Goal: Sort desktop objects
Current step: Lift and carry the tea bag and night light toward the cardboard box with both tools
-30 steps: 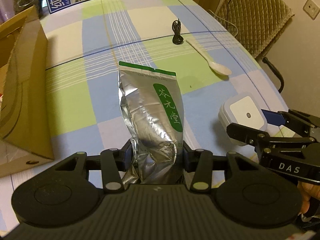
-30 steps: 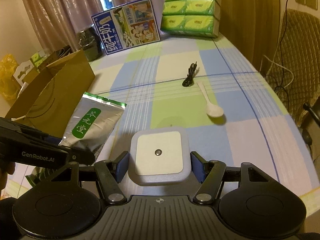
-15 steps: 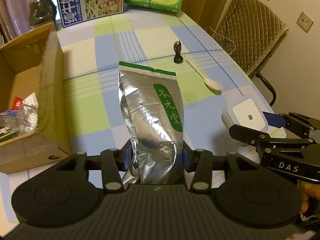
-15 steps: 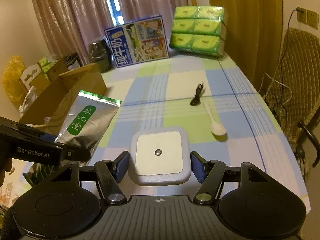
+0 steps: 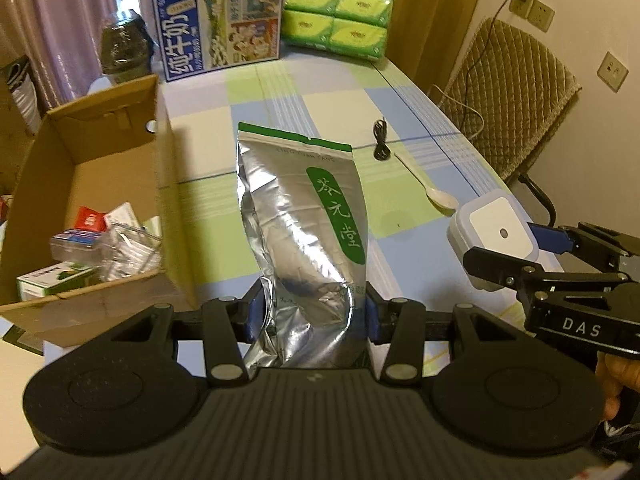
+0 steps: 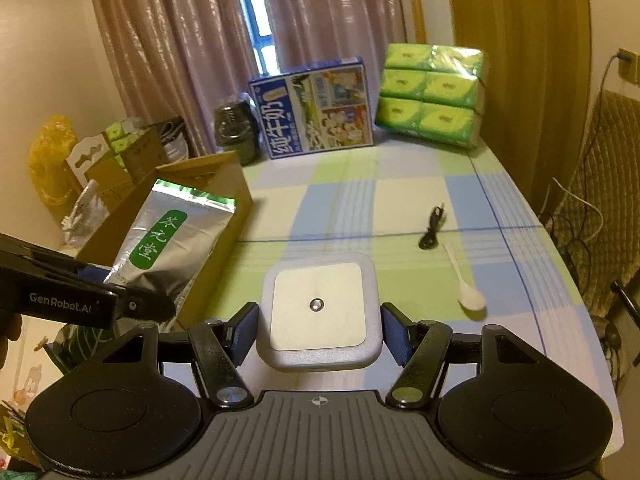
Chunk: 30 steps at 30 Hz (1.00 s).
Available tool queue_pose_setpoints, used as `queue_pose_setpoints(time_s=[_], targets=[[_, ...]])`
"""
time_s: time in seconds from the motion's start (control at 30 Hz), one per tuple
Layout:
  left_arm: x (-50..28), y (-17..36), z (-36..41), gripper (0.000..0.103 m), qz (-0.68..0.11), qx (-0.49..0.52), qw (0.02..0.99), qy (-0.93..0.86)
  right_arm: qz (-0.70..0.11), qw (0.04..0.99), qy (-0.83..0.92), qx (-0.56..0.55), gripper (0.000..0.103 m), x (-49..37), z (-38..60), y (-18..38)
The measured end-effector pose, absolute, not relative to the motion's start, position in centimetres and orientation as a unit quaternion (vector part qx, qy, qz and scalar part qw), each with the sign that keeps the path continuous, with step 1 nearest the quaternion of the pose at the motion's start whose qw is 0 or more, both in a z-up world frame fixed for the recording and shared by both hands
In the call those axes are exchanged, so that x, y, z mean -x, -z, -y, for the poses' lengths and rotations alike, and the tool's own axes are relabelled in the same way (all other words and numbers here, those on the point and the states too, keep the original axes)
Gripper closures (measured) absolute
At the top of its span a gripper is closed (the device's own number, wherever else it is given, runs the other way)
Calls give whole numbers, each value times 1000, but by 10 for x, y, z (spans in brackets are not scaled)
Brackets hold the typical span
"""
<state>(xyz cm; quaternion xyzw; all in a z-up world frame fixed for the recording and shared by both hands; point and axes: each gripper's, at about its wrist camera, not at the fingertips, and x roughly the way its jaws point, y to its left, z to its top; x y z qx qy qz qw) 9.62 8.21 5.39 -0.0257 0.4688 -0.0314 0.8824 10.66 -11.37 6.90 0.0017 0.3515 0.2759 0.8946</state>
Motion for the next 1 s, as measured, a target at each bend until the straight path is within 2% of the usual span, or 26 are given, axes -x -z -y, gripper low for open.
queue_pose_setpoints(time_s=[0.6,1.0], targets=[[-63,-94,-147,61,-451,32,892,-18,-331,882,-336,11,41,-99,41,-98],[-46,-105,-224,61,-454,48,887,-69,-329,870,-365,31,41,-103,-9,-98]])
